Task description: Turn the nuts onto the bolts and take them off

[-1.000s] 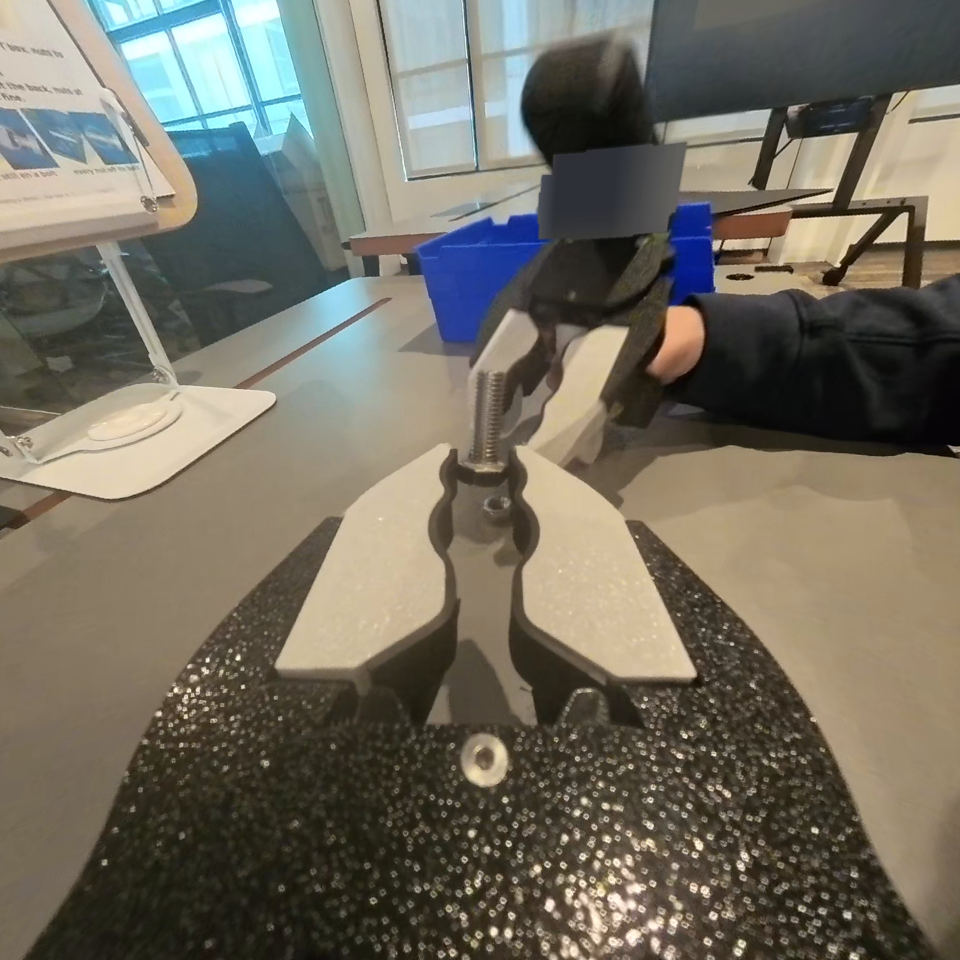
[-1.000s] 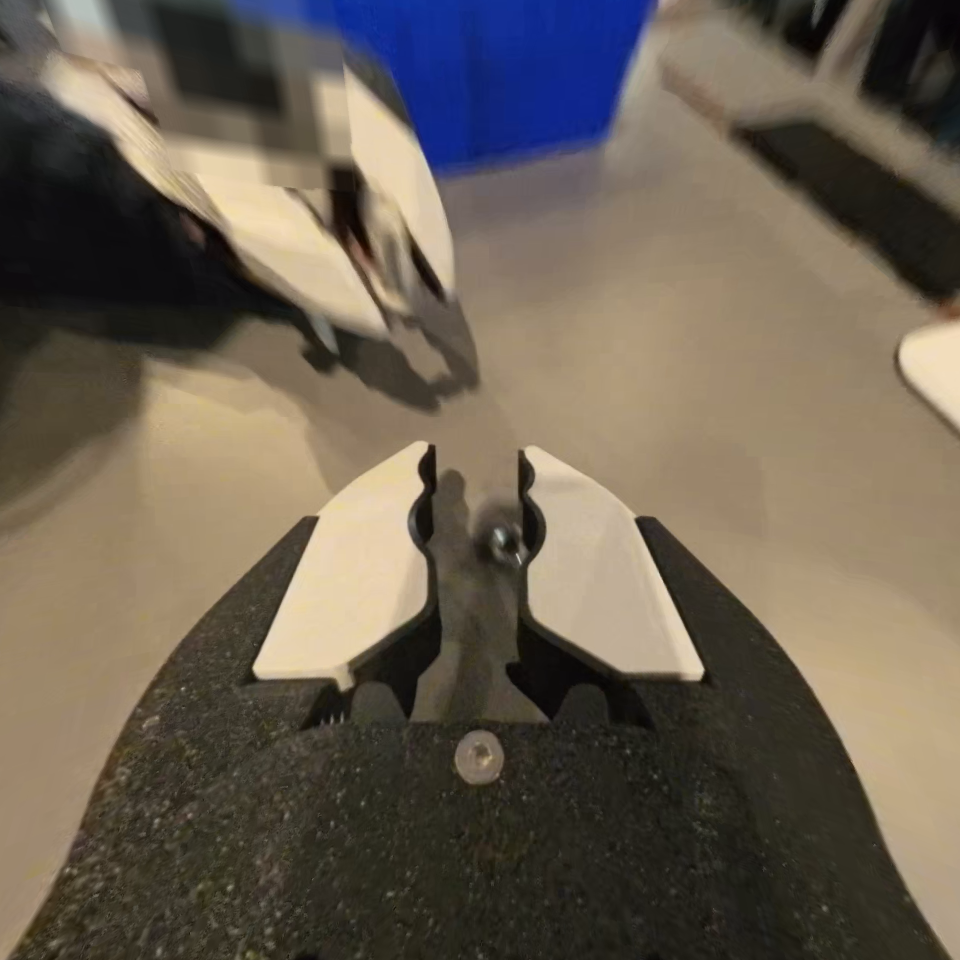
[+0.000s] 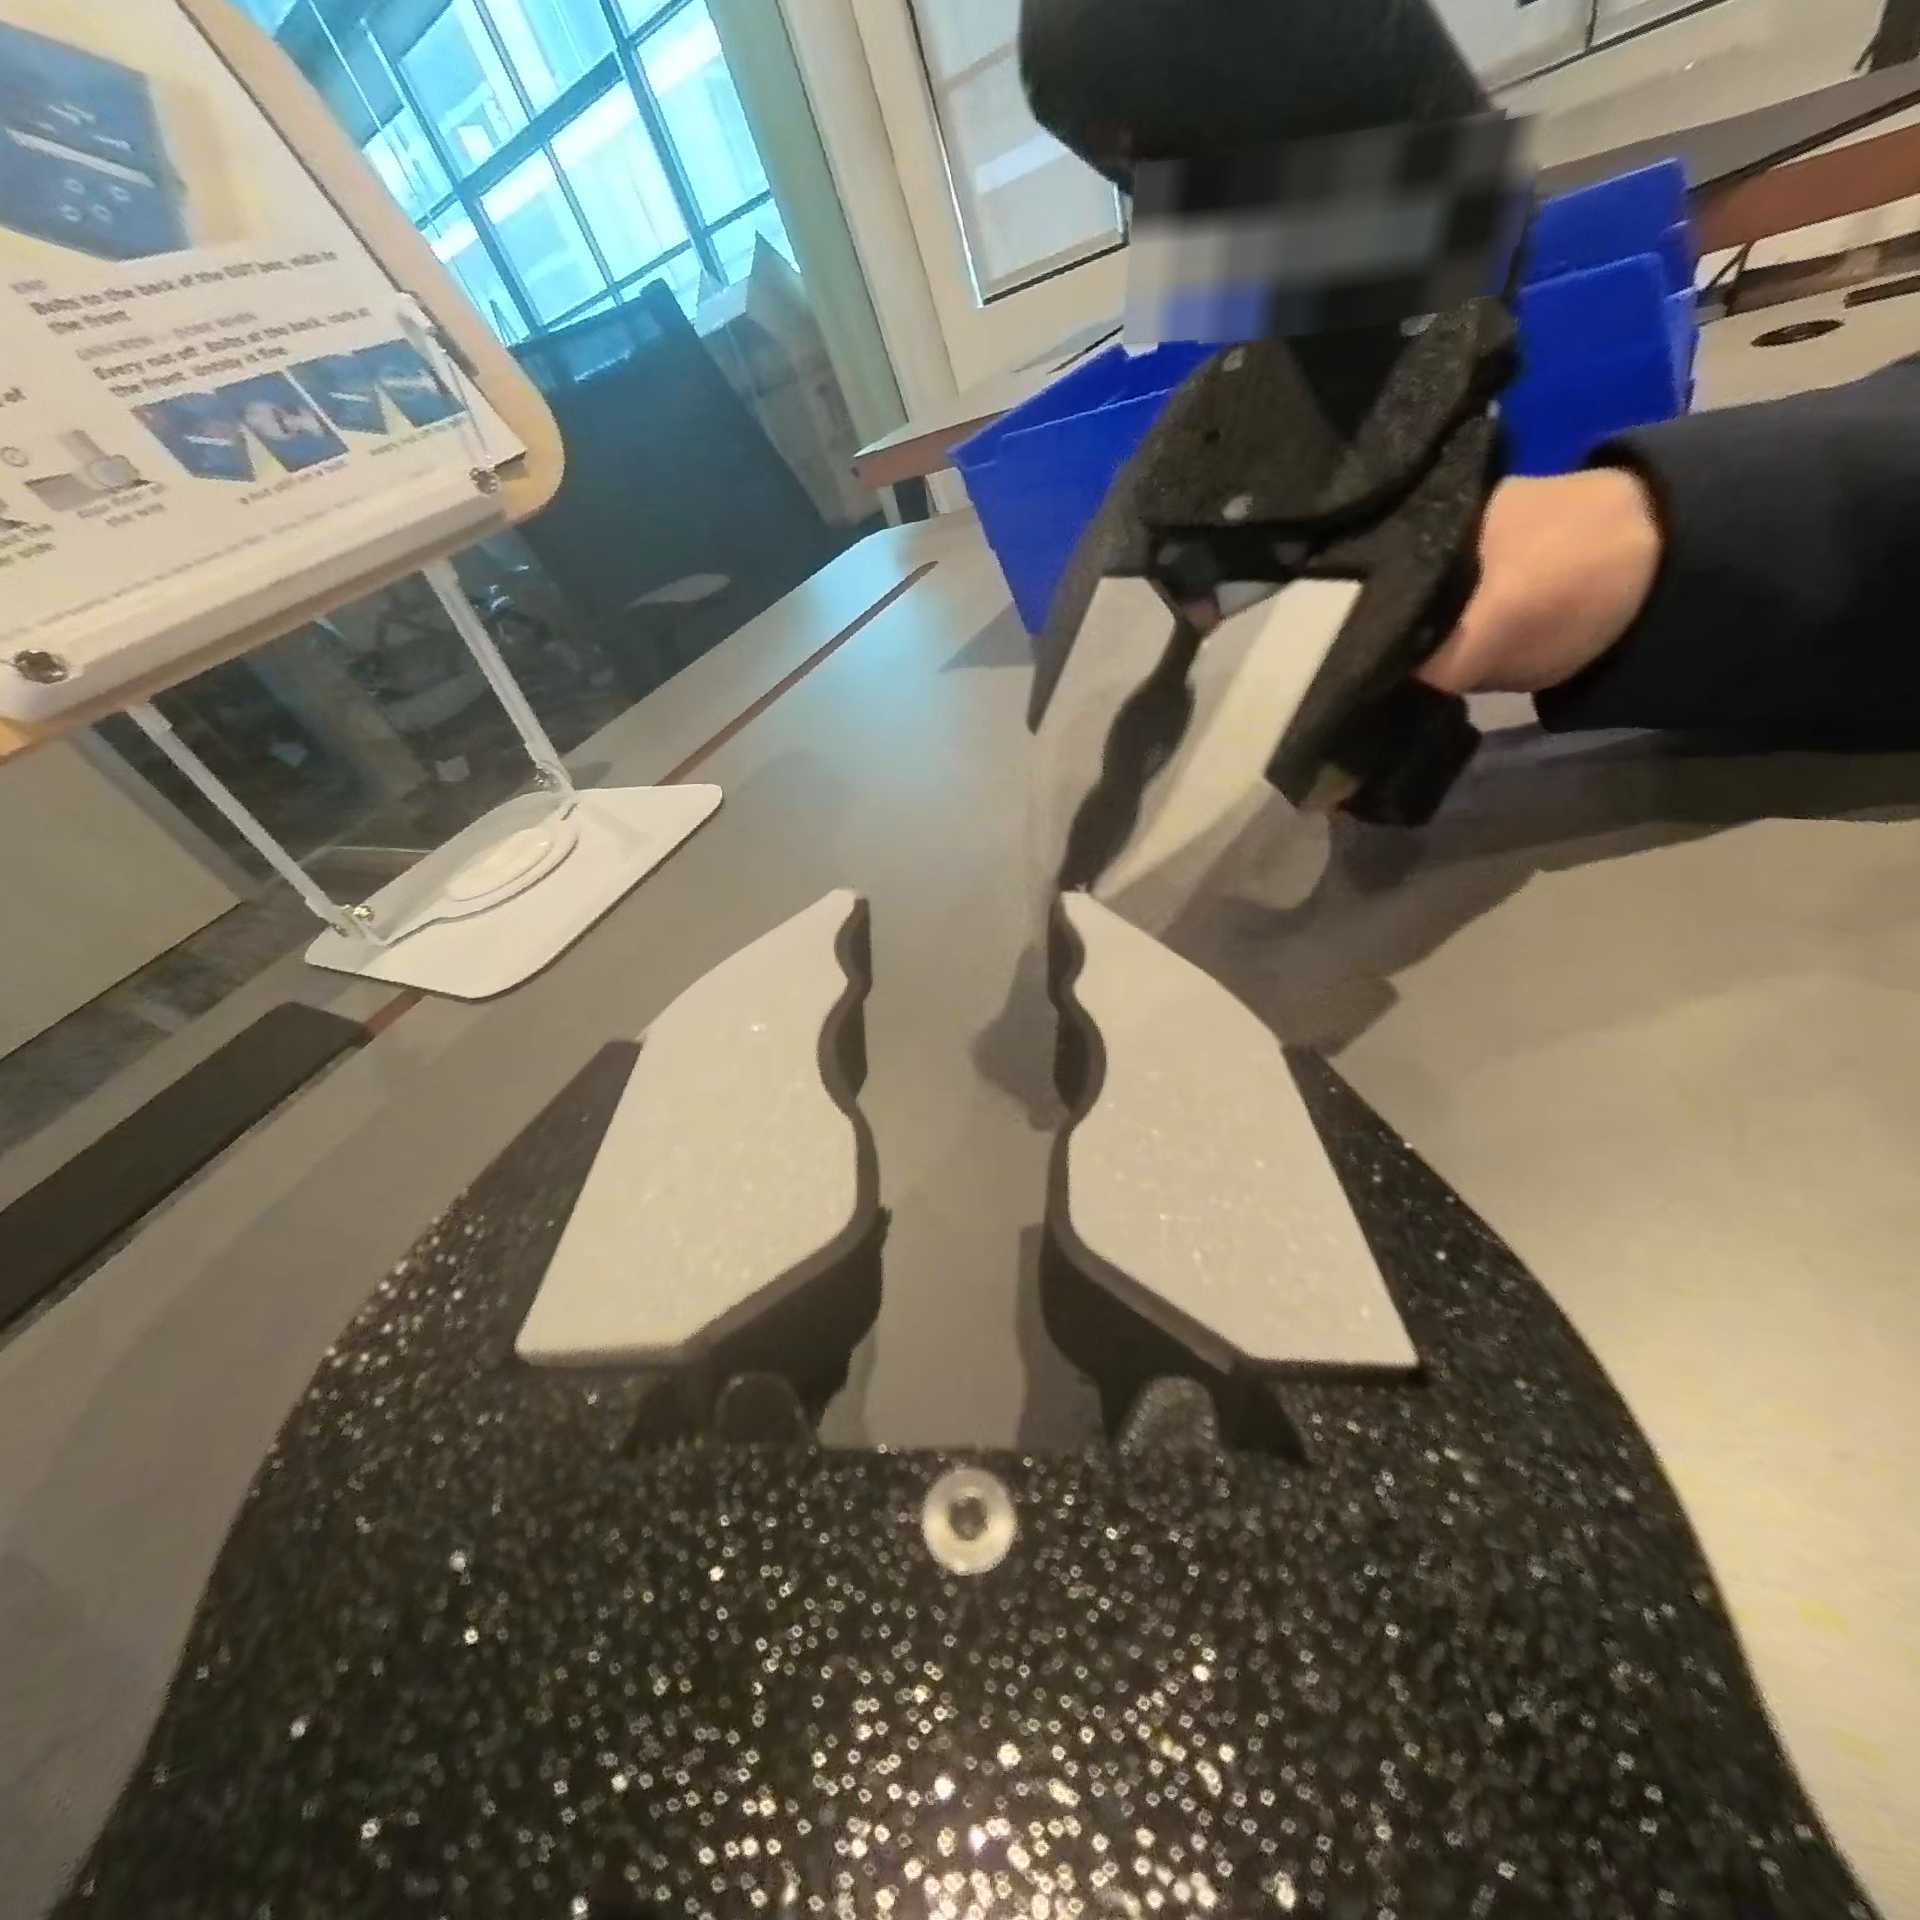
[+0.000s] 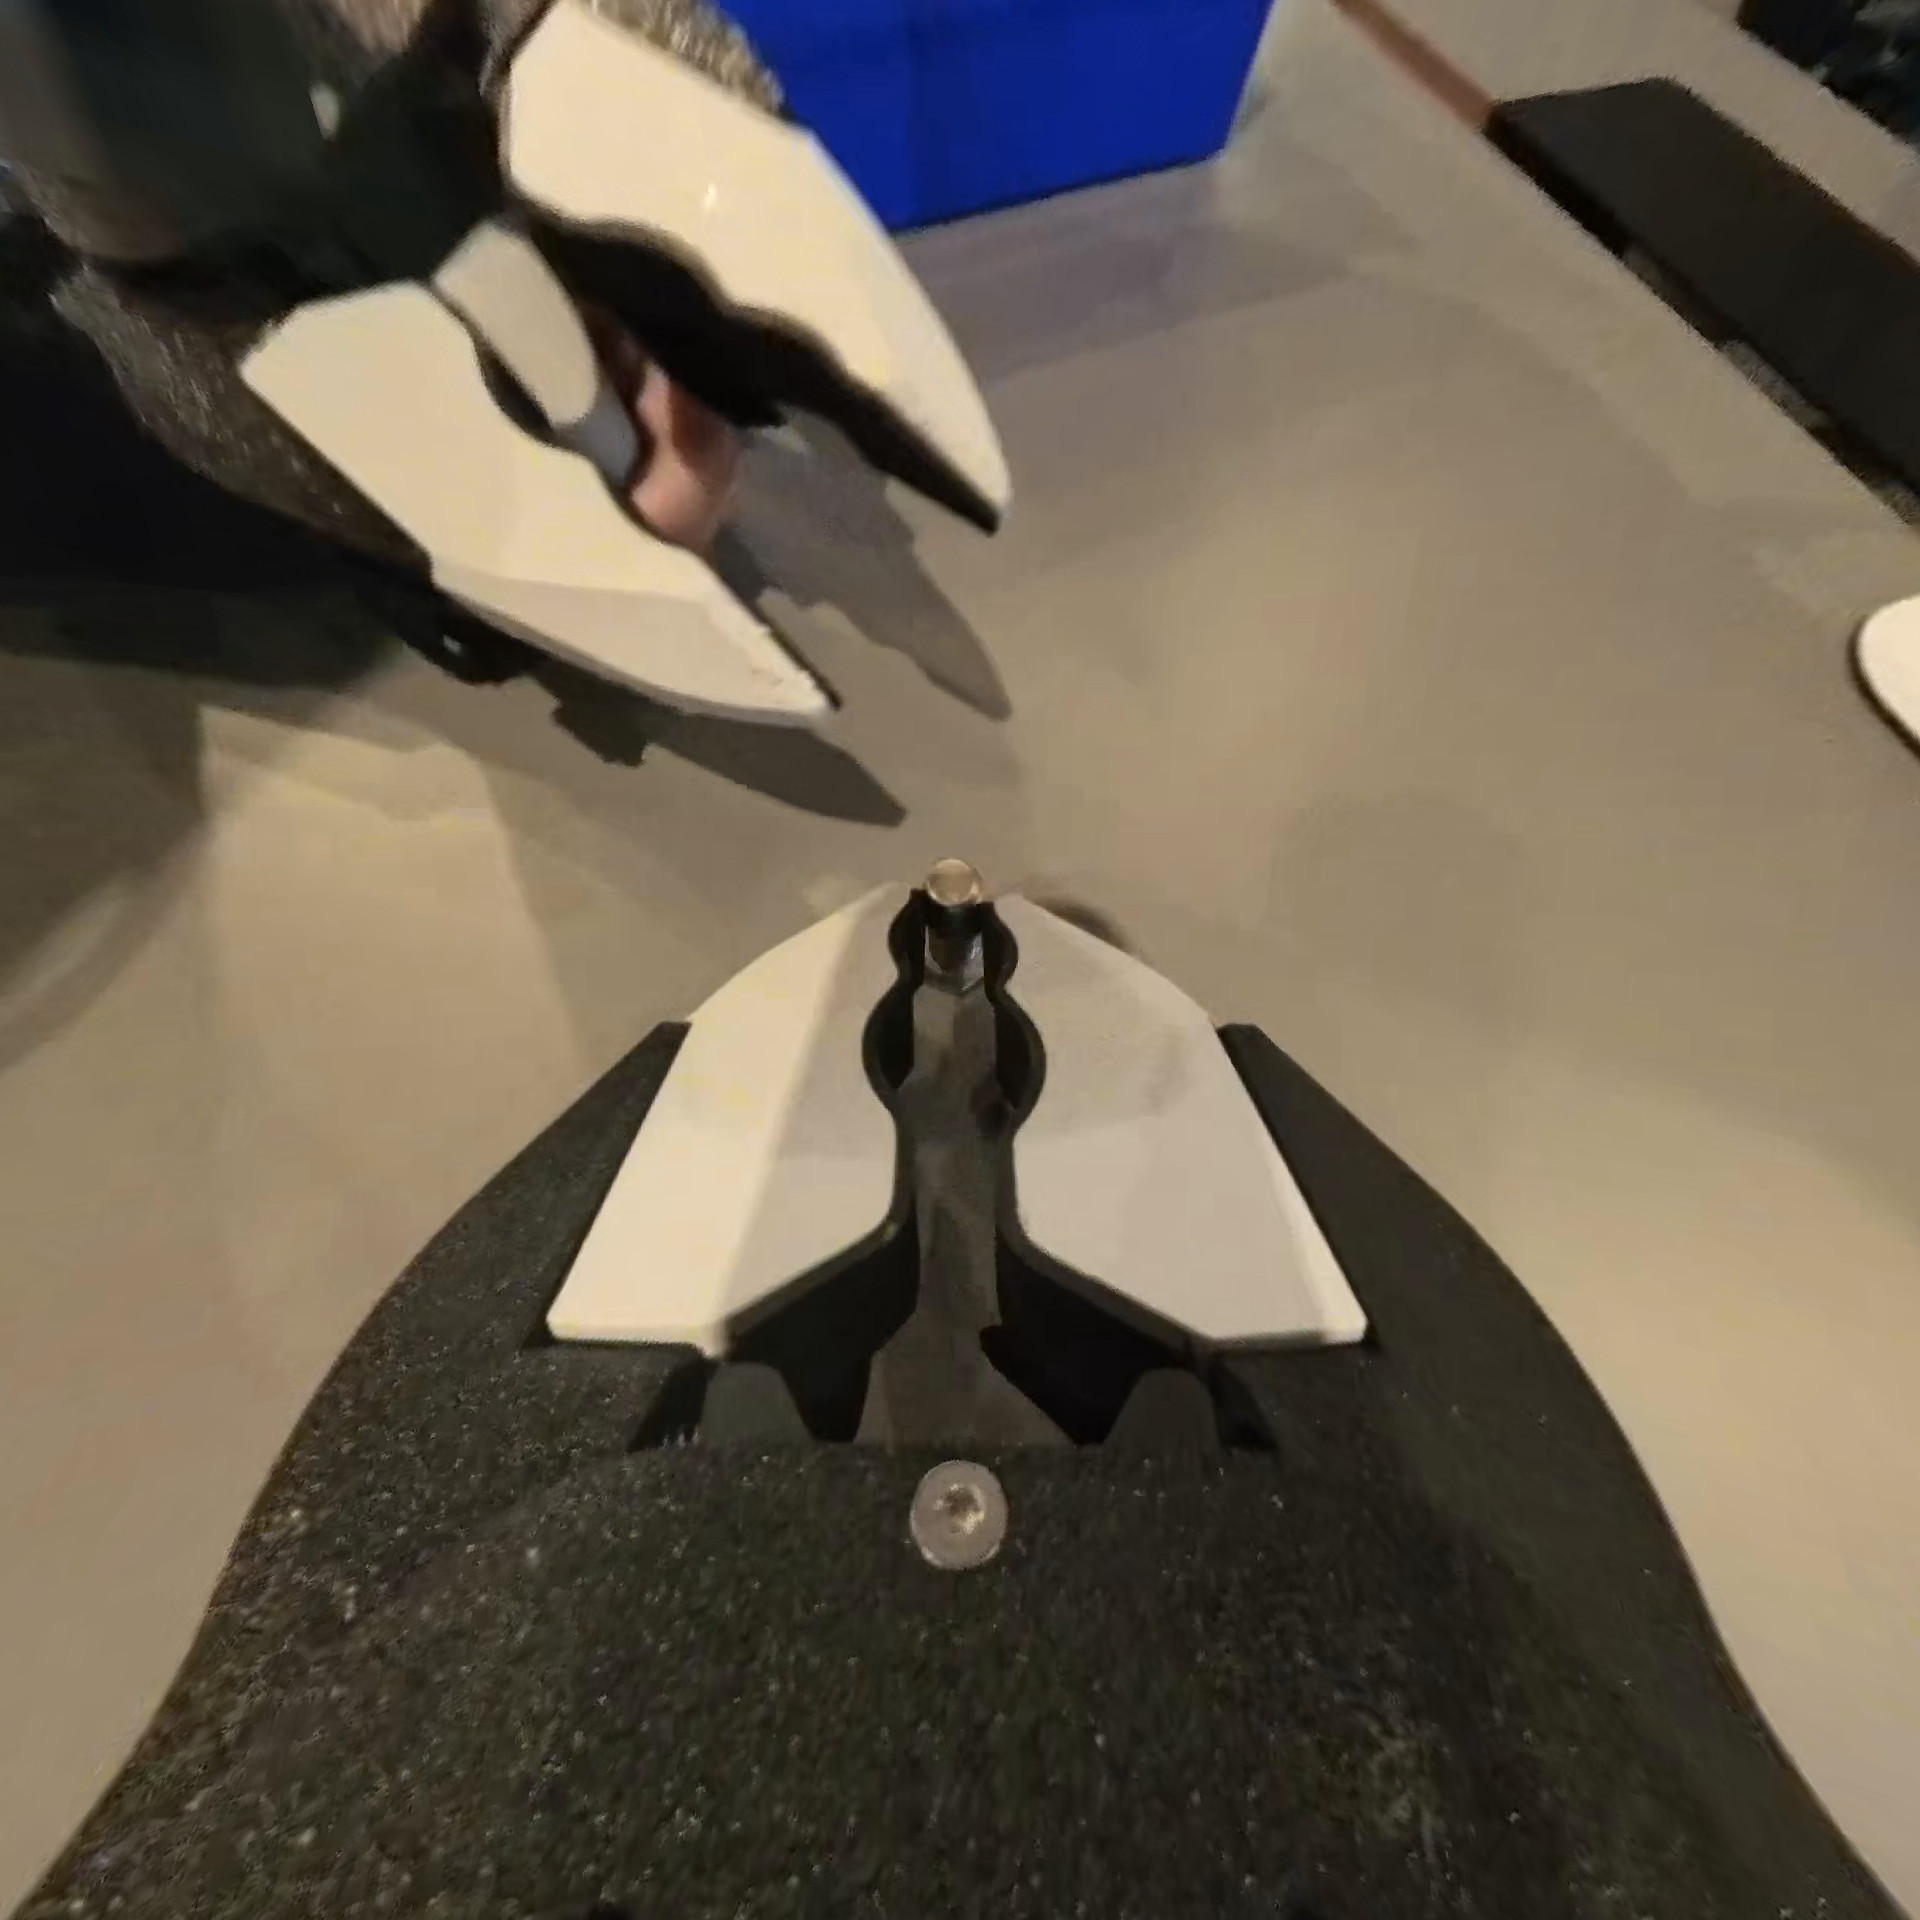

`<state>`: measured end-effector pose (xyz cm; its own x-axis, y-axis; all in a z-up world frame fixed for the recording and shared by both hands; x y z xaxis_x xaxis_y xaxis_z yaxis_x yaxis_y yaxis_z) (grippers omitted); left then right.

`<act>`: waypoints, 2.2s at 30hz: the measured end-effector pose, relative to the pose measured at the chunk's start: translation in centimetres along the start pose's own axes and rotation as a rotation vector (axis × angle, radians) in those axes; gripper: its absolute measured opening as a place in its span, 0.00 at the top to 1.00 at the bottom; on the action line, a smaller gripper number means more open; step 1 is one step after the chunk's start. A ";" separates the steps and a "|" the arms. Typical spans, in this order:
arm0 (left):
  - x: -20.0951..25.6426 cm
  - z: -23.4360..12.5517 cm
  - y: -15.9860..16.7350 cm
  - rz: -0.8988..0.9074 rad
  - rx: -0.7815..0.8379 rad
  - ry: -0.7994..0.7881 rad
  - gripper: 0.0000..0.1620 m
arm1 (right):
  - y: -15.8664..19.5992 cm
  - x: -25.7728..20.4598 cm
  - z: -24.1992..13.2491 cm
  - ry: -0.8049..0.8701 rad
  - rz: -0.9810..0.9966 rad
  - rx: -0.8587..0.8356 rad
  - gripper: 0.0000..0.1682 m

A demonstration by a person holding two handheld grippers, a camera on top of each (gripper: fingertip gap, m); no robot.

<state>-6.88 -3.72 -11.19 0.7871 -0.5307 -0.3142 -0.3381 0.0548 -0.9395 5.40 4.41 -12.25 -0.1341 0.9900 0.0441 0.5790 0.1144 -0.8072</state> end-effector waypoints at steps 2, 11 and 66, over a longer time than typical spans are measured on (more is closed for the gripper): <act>-0.1 0.0 0.0 -0.003 -0.004 -0.003 0.81 | 0.2 -0.5 0.6 0.002 -0.040 -0.051 0.94; 0.0 0.0 0.0 0.001 -0.007 0.000 0.82 | 0.5 -0.7 1.0 -0.025 -0.047 -0.057 0.89; -0.5 0.2 0.4 -0.018 -0.057 -0.002 0.83 | -0.8 -1.1 -0.1 0.057 -0.137 -0.089 0.89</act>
<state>-7.30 -3.25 -11.45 0.7945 -0.5293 -0.2977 -0.3526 -0.0030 -0.9358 5.20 3.25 -11.57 -0.1723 0.9674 0.1858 0.6280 0.2532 -0.7359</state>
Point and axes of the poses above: each gripper's, where its closed fingertips meet, z out along the fingers, y out of its underside, x = y × z across the jaws, the point moved 8 cm from there along -z, back along the fingers, and after that the axes turned 2 degrees about -x, right-handed, at the moved point
